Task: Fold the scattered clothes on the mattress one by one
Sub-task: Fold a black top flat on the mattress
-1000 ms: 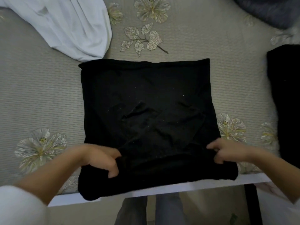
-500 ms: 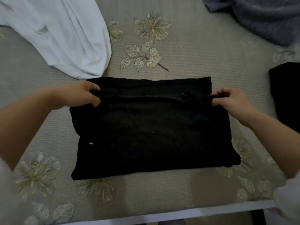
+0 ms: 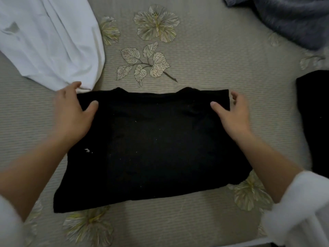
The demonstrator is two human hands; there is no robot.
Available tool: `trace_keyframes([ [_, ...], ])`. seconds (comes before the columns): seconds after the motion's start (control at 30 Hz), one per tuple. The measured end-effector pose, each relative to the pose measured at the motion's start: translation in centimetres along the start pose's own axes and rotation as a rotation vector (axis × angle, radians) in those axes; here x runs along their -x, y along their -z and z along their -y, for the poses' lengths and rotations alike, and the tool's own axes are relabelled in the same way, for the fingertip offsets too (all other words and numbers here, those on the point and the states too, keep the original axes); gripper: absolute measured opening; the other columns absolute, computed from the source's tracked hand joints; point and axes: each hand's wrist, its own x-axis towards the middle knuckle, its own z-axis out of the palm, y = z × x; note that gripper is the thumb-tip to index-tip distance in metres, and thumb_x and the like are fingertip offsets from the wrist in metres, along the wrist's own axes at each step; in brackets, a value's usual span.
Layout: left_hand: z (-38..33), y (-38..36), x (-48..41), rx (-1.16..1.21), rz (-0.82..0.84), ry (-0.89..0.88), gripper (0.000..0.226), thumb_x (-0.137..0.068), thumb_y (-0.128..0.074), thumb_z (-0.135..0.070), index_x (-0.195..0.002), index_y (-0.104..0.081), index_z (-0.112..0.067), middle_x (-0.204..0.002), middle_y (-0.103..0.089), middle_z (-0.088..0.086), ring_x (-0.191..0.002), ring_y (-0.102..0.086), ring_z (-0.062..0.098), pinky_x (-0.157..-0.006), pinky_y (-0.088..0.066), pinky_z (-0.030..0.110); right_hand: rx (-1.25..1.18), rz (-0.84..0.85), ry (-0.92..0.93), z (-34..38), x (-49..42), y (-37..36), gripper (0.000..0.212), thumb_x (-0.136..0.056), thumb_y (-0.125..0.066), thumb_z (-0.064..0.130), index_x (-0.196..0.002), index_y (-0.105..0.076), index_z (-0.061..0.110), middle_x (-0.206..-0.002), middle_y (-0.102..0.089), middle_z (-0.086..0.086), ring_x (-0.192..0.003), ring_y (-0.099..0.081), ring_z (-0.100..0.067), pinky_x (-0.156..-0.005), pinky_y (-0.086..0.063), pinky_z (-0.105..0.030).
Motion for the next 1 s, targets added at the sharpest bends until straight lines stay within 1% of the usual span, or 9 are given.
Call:
trace_keyframes([
  [0.1,-0.9,-2.5,4.7,-0.189,0.018,-0.301,0.059,-0.088,-0.043,-0.036,-0.141,-0.039,-0.010,-0.147,-0.031,0.024,-0.135,-0.029,0.039,-0.110,-0.024,0.049,0.312,-0.033,0.415,-0.9,3.7,-0.9,0.060,-0.086,-0.058,0.040,-0.136,-0.044,0.012,-0.143,-0.041,-0.007,-0.135,-0.035,-0.023,-0.111,-0.028,-0.044],
  [0.17,-1.6,-4.8,8.2,-0.246,0.182,-0.410,0.059,-0.091,-0.033,-0.044,-0.146,-0.030,-0.023,-0.157,-0.015,0.016,-0.145,-0.012,0.032,-0.113,-0.017,0.050,0.484,0.141,0.594,-1.6,5.7,-1.9,0.063,-0.087,-0.043,0.048,-0.143,-0.039,0.018,-0.153,-0.031,-0.005,-0.143,-0.022,-0.021,-0.114,-0.018,-0.044],
  [0.27,-1.2,-7.4,10.9,-0.361,0.341,-0.288,0.065,-0.089,-0.011,-0.063,-0.150,-0.005,-0.040,-0.160,0.013,0.003,-0.145,0.019,0.022,-0.116,0.003,0.049,0.769,0.371,0.580,-3.4,5.7,-2.5,0.069,-0.087,-0.014,0.061,-0.151,-0.011,0.036,-0.162,-0.002,0.002,-0.148,0.008,-0.015,-0.118,0.004,-0.041],
  [0.37,-0.3,-8.0,11.0,-0.387,0.344,-0.149,0.071,-0.083,-0.004,-0.073,-0.148,0.004,-0.045,-0.158,0.023,0.000,-0.141,0.030,0.019,-0.113,0.012,0.049,0.880,0.368,0.516,-4.7,3.9,-1.5,0.064,-0.089,-0.004,0.063,-0.149,0.004,0.043,-0.161,0.009,0.005,-0.143,0.019,-0.009,-0.114,0.014,-0.035],
  [0.5,-0.8,-7.7,11.8,-0.409,0.334,-0.111,0.074,-0.085,-0.002,-0.070,-0.151,0.004,-0.037,-0.158,0.022,0.006,-0.142,0.028,0.019,-0.115,0.010,0.048,0.812,0.282,0.484,-4.9,4.8,-0.7,0.061,-0.097,-0.015,0.055,-0.152,-0.006,0.032,-0.162,0.002,0.000,-0.148,0.009,-0.016,-0.117,0.009,-0.041],
  [0.63,-2.1,-8.2,15.8,-0.424,0.336,-0.325,0.066,-0.094,-0.009,-0.060,-0.152,0.000,-0.031,-0.159,0.012,0.012,-0.146,0.016,0.023,-0.117,0.001,0.046,0.703,0.273,0.695,-8.1,9.9,0.7,0.057,-0.097,-0.031,0.047,-0.150,-0.027,0.027,-0.159,-0.019,-0.002,-0.148,-0.012,-0.021,-0.119,-0.009,-0.045],
  [0.7,-2.2,-8.9,17.5,-0.435,0.366,-0.283,0.065,-0.094,-0.004,-0.062,-0.151,0.004,-0.032,-0.158,0.016,0.011,-0.145,0.019,0.022,-0.118,0.000,0.046,0.778,0.312,0.761,-10.7,11.2,1.8,0.054,-0.098,-0.032,0.046,-0.149,-0.030,0.029,-0.157,-0.024,-0.002,-0.146,-0.020,-0.024,-0.117,-0.016,-0.047],
  [0.83,-3.3,-9.7,18.0,-0.430,0.336,-0.163,0.069,-0.090,-0.005,-0.056,-0.152,0.001,-0.026,-0.156,0.022,0.010,-0.144,0.023,0.023,-0.117,0.005,0.045,0.751,0.227,0.576,-12.7,10.0,3.6,0.053,-0.095,-0.035,0.046,-0.146,-0.035,0.031,-0.155,-0.032,-0.001,-0.143,-0.027,-0.023,-0.111,-0.019,-0.050],
  [1.0,-7.4,-11.1,19.1,-0.277,0.356,-0.246,0.067,-0.089,-0.009,-0.055,-0.150,0.008,-0.032,-0.156,0.025,0.003,-0.141,0.030,0.015,-0.117,0.013,0.038,0.063,0.078,0.021,-10.9,8.4,5.2,0.047,-0.093,-0.058,0.035,-0.133,-0.046,0.015,-0.127,-0.049,-0.004,-0.114,-0.049,-0.018,-0.102,-0.042,-0.045],
])
